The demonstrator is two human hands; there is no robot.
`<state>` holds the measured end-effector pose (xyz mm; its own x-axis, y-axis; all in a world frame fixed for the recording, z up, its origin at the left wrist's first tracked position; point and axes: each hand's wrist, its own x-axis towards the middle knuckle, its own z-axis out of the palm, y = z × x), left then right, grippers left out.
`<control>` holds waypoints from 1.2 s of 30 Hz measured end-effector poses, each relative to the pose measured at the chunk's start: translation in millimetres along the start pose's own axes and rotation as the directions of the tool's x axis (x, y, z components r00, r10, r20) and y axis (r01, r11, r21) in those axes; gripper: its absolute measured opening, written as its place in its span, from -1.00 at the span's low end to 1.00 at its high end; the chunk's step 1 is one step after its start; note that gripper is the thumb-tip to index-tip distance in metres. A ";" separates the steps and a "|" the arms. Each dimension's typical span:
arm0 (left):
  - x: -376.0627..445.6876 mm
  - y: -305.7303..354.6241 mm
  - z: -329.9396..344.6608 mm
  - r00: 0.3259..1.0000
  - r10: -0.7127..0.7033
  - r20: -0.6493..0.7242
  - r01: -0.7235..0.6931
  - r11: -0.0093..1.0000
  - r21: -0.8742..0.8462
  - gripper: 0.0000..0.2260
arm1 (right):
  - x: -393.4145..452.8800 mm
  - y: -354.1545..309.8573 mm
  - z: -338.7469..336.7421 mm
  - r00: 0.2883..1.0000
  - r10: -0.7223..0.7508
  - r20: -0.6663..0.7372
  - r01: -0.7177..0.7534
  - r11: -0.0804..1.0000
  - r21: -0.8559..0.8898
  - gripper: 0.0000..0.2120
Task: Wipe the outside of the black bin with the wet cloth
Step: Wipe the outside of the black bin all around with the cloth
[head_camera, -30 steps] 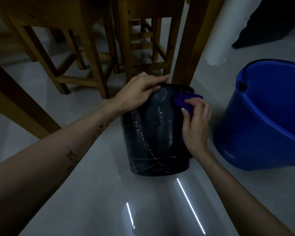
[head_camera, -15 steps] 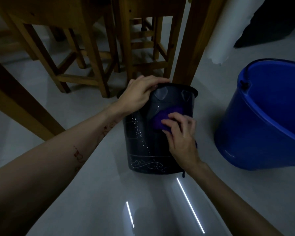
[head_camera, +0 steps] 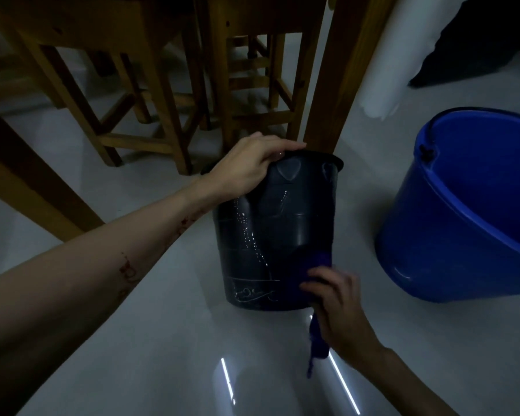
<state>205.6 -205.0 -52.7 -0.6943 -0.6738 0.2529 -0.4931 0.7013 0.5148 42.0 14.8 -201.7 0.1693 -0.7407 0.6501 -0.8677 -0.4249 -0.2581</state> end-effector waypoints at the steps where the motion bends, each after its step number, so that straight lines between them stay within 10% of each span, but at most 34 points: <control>1: 0.5 3.2 -1.6 1.000 0.030 -0.003 -0.030 0.999 0.045 -0.64 | 12.3 0.6 -5.8 0.994 0.083 -0.067 -0.081 0.996 0.026 -0.77; 10: -10.8 -4.4 7.8 0.998 -0.038 -0.050 0.043 0.992 0.116 -0.63 | 119.5 27.7 -1.1 0.744 0.625 -0.237 -0.551 0.774 0.313 -0.79; 18: -4.4 -8.6 8.9 0.999 -0.053 -0.002 0.053 0.997 -0.052 -0.55 | 120.1 17.0 12.9 0.960 0.218 -0.174 -0.221 0.975 0.007 -0.80; 26: -4.7 -9.2 9.2 0.996 -0.087 -0.011 0.084 0.985 -0.148 -0.58 | 33.1 -1.9 19.8 0.986 -0.163 0.035 0.164 0.985 -0.048 -0.77; 32: -3.3 -8.2 8.0 0.995 -0.100 -0.021 0.095 0.985 -0.144 -0.55 | -19.2 14.2 11.4 0.941 -0.257 0.222 0.276 0.960 -0.057 -0.62; 36: -3.9 -10.3 7.2 0.997 -0.076 -0.015 0.073 0.986 -0.150 -0.57 | 26.6 29.0 -6.5 0.999 0.014 -0.050 -0.016 0.999 -0.041 -0.82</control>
<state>209.6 -207.9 -65.0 -0.6467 -0.7288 0.2252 -0.4582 0.6071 0.6491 18.3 -13.9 -187.3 0.1339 -0.7196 0.6813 -0.8885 -0.3917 -0.2392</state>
